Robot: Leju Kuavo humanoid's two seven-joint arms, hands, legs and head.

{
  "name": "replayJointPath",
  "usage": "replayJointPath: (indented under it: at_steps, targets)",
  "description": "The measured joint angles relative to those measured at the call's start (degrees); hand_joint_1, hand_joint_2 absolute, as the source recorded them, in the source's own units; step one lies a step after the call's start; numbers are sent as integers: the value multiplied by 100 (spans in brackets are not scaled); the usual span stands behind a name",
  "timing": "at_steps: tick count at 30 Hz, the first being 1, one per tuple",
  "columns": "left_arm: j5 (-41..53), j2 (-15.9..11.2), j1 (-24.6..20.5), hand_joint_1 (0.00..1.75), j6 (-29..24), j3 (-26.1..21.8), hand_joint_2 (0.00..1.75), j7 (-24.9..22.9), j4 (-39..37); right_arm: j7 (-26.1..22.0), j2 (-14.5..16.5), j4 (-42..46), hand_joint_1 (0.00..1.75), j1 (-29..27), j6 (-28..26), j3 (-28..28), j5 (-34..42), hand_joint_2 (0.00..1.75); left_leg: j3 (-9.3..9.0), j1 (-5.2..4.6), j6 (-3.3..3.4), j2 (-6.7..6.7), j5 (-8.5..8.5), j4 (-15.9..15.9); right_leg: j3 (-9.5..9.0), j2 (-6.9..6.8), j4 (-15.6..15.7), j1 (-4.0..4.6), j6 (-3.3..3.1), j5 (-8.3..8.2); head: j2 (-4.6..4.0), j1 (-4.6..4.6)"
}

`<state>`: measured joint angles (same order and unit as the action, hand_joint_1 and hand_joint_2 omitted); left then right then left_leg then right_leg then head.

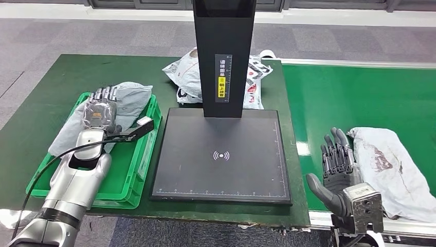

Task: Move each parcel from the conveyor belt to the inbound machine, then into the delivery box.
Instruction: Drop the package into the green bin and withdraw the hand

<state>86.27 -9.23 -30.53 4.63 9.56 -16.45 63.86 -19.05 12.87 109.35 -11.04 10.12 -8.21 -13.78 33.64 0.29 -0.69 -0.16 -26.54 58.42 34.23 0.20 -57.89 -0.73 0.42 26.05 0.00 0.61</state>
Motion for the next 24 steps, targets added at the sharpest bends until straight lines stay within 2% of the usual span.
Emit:
replayJointPath:
  at_steps: [3,5,9,12,15,18,21,24]
  targets:
    - [-8,151,57,0,41,-150,175,110,-50,21,25,0,0,-2,33,-1,-30,175,-1,0,0,1,0,0,1,2,0,0,0,0,0,0]
    - [-159,310,103,0,-85,-338,175,417,-19,43,40,2,0,-18,10,-10,-48,175,-1,0,0,1,1,1,2,2,0,1,0,-1,0,0]
    - [-1450,688,110,0,-336,-936,0,1482,279,91,46,38,0,-99,-54,-93,12,175,2,0,0,-5,1,1,2,-3,0,0,0,-1,0,0]
    - [-2344,860,103,0,-248,-1140,0,1854,475,113,45,49,0,-108,-72,-117,48,175,2,0,-2,2,-2,1,4,2,0,-1,0,-1,0,1]
    - [-4192,1021,157,0,58,-1338,0,2498,830,199,28,29,0,-80,-148,-171,68,175,4,0,-3,4,-3,1,6,4,0,0,0,-1,0,0]
    - [-5726,1135,258,0,229,-1475,0,2720,1277,276,-42,-46,0,-3,-225,-261,76,175,3,0,-3,3,-3,1,5,3,0,0,0,0,0,0]
    - [-6357,1199,398,0,90,-1532,0,2703,1664,310,-161,-145,0,36,-266,-332,88,175,3,0,-3,2,-4,1,5,2,0,1,0,0,0,0]
    - [-6524,1214,494,0,-162,-1535,0,2688,1921,320,-263,-239,0,37,-282,-393,109,175,4,1,-3,1,-4,1,5,1,0,1,0,1,0,0]
